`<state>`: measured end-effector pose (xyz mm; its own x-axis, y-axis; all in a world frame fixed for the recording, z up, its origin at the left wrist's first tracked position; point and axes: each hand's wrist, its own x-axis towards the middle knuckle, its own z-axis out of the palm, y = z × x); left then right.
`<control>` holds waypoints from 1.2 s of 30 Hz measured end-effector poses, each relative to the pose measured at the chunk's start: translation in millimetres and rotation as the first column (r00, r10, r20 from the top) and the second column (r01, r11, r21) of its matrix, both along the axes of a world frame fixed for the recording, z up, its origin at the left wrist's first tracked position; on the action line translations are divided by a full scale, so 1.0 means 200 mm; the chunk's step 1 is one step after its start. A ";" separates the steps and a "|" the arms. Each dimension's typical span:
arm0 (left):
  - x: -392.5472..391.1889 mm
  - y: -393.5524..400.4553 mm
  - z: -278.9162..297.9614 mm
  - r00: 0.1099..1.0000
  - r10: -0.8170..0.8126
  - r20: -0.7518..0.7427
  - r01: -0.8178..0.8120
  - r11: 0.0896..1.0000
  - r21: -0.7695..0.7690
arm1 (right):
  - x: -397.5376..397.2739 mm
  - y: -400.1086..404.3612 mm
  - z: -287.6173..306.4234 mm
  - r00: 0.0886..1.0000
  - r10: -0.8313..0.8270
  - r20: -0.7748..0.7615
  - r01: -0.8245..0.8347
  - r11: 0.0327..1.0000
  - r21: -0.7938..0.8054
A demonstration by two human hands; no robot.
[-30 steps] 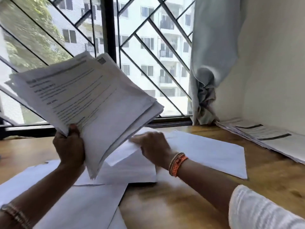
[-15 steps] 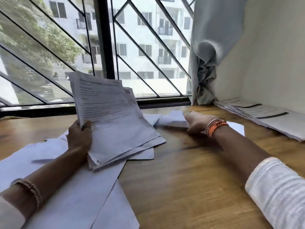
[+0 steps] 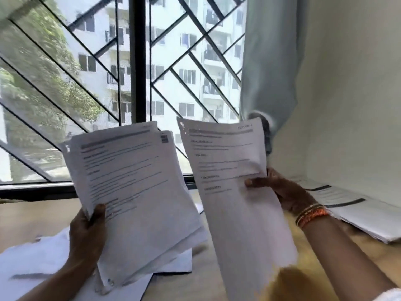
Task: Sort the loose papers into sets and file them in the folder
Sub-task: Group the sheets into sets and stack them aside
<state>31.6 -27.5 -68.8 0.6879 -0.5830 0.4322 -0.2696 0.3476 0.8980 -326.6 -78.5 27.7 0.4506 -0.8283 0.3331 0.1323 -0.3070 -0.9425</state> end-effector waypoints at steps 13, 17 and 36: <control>-0.03 0.01 0.00 0.990 -0.116 -0.074 0.114 0.993 -0.036 | 0.03 -0.06 -0.05 0.997 -0.015 -0.079 0.025 0.991 0.132; -0.03 0.01 0.00 0.982 -0.160 -0.098 0.155 0.986 -0.059 | 0.03 -0.09 -0.06 0.993 -0.063 -0.104 0.076 0.990 0.121; -0.13 0.09 0.11 0.879 -0.433 -0.201 0.456 0.885 0.088 | 0.21 -0.02 -0.06 0.847 -0.473 0.243 0.508 0.855 -0.105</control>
